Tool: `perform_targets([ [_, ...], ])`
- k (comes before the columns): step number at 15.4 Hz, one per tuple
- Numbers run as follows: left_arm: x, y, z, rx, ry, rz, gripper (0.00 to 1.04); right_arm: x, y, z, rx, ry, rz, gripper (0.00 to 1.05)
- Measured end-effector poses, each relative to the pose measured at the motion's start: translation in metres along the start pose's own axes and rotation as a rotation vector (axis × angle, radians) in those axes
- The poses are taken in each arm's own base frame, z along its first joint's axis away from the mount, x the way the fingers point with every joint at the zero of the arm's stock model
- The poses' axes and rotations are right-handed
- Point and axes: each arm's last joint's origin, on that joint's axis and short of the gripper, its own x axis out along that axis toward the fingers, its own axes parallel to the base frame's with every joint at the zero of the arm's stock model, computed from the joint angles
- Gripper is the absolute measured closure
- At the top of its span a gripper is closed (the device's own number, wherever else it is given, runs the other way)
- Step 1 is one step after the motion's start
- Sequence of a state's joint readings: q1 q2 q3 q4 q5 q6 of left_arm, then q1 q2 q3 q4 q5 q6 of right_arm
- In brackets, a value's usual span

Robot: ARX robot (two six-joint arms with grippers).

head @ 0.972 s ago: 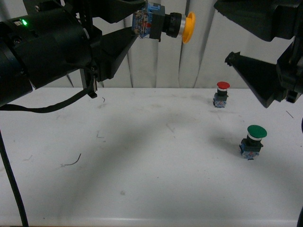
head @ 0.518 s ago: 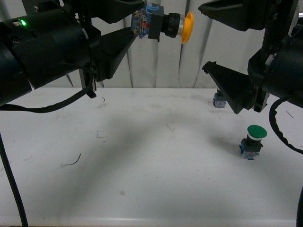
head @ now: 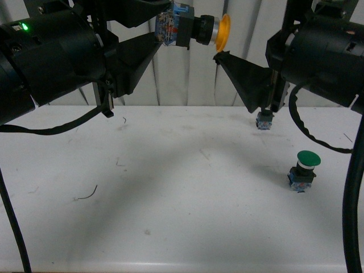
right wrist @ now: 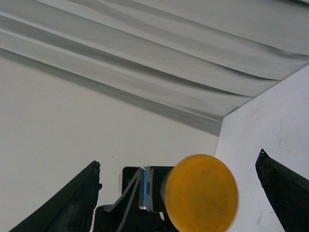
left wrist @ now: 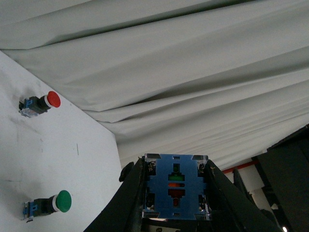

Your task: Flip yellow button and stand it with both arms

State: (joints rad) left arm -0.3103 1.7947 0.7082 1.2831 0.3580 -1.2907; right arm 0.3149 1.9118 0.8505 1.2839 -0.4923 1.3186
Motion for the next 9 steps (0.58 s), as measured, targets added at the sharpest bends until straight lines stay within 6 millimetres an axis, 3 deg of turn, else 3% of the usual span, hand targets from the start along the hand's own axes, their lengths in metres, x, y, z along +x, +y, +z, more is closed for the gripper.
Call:
perform_targets([
  [4,0.0,0.0,0.001,0.001,-0.003,0.001,0.74,0.012,0.005,0.0,0.041,-0.005,0.031,0.07],
  [9,-0.002,0.001,0.002,0.0,-0.004,0.006,0.74,0.015,-0.002,-0.018,0.086,0.044,0.01,0.07],
])
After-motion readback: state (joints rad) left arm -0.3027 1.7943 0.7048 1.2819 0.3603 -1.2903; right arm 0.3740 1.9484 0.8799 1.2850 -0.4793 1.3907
